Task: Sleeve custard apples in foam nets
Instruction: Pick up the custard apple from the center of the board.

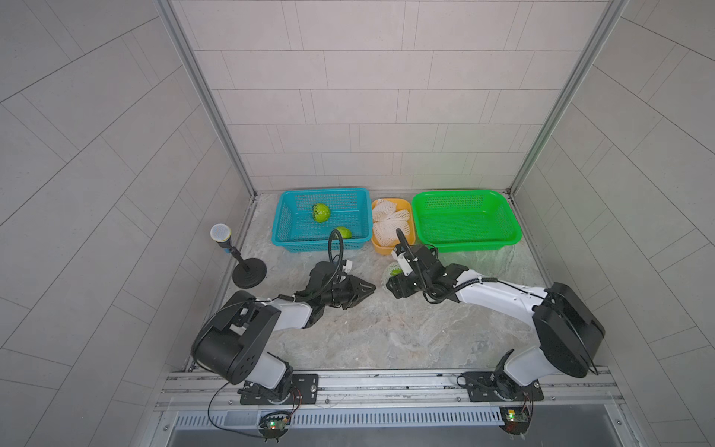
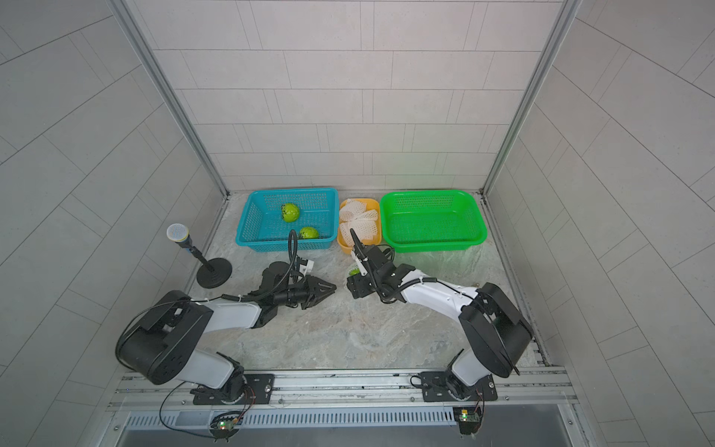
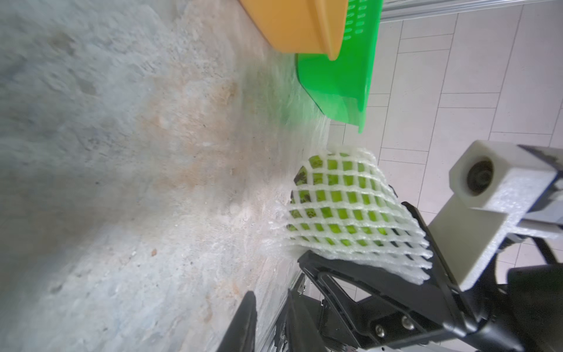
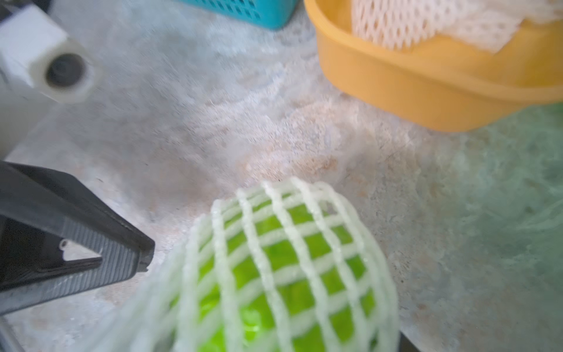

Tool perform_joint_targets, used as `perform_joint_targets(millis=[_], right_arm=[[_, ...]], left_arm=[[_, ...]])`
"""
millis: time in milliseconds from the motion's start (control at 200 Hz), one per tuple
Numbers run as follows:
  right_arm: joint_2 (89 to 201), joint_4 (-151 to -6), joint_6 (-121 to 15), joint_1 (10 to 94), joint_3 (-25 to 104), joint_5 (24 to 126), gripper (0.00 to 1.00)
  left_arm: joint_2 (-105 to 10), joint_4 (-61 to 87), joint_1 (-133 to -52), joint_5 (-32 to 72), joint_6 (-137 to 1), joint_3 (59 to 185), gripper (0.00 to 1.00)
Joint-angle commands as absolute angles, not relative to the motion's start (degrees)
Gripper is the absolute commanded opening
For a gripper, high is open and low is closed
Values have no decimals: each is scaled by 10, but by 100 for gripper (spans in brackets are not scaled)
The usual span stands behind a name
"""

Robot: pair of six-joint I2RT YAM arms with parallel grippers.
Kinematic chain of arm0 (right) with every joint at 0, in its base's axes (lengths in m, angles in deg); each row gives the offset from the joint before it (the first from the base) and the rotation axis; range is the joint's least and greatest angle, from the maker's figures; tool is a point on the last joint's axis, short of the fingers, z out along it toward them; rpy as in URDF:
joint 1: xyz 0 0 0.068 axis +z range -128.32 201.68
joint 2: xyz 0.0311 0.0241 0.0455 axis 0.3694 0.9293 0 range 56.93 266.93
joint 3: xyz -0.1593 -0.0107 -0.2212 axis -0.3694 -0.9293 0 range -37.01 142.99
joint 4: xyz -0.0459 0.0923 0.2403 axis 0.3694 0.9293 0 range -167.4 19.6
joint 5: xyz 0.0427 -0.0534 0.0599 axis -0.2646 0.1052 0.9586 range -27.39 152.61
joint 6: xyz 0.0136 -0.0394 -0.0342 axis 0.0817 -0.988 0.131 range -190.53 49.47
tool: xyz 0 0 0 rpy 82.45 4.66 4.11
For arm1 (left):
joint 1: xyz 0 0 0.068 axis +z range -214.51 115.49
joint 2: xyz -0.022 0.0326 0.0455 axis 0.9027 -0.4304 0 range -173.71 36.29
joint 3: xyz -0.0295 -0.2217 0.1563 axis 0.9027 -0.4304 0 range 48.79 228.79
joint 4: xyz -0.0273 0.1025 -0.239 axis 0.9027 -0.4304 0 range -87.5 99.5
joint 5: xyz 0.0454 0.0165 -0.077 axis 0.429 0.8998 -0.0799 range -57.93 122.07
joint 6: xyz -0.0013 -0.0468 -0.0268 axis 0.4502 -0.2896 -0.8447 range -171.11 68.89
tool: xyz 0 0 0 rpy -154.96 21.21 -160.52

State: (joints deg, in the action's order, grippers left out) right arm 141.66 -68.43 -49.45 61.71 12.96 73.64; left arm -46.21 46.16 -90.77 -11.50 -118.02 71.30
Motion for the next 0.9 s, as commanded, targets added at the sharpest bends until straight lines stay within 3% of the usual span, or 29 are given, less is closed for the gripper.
perform_joint_targets(millis=[0,220,390,625,896], right_arm=[[1356,-744,-521,615,95,769,78],[1208,-848,-547,614,5,806,78],[1124,-894,-552,614,-35,868,78],[1043,-910,-556,620,-62,927,78],[1059,-873,-597,662,-42,930,78]], left_arm=[[-399,376,-892,-110,-1157,742,24],[-254,206,-850,-102,-1110,801,28],[-190,176,-838,-114,-1115,835,35],[-182,273,-837,-207,-1196,858,40],[-195,366,-863,-263,-1265,876,49]])
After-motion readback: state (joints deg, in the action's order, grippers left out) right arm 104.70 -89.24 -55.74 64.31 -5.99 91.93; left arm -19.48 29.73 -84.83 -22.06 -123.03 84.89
